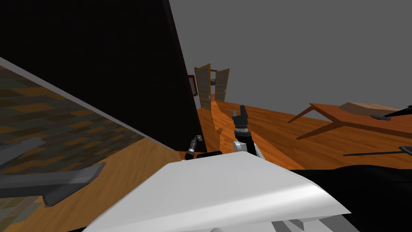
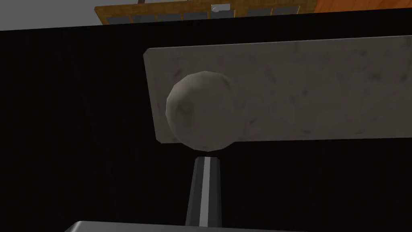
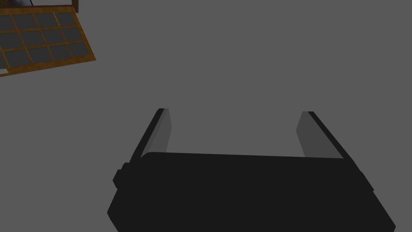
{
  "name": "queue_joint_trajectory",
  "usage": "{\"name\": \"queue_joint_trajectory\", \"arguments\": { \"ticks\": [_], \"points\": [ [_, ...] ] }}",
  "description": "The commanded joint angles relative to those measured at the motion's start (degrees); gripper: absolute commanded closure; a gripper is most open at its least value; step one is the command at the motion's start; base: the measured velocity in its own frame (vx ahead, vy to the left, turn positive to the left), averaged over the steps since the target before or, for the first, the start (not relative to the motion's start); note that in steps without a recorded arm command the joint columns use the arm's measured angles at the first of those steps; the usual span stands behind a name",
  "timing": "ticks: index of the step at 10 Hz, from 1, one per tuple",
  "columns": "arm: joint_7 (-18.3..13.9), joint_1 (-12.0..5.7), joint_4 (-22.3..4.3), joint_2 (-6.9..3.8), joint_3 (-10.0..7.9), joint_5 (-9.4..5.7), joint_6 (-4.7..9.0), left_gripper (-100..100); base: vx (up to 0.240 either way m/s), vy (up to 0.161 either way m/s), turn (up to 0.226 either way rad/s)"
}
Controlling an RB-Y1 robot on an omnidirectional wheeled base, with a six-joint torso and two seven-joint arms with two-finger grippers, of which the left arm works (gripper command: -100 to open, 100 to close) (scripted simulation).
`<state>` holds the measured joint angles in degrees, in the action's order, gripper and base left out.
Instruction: Push the door open
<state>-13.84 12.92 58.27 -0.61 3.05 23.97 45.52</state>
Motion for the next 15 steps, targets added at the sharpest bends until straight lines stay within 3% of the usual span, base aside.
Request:
{"name": "queue_joint_trajectory", "arguments": {
  "ticks": [1, 8, 15],
  "points": [
    [1.2, -1.17, -1.3, -0.42, 0.34, -1.94, 0.18, -100, 0.042, -0.005, -0.021],
    [6.3, -6.25, -6.8, -1.45, 1.80, -10.36, 0.94, -100, -0.085, 0.061, -0.049],
    [12.7, -12.56, -13.7, -1.53, 3.61, -20.83, 1.90, -100, -0.088, 0.049, -0.056]
  ]
}}
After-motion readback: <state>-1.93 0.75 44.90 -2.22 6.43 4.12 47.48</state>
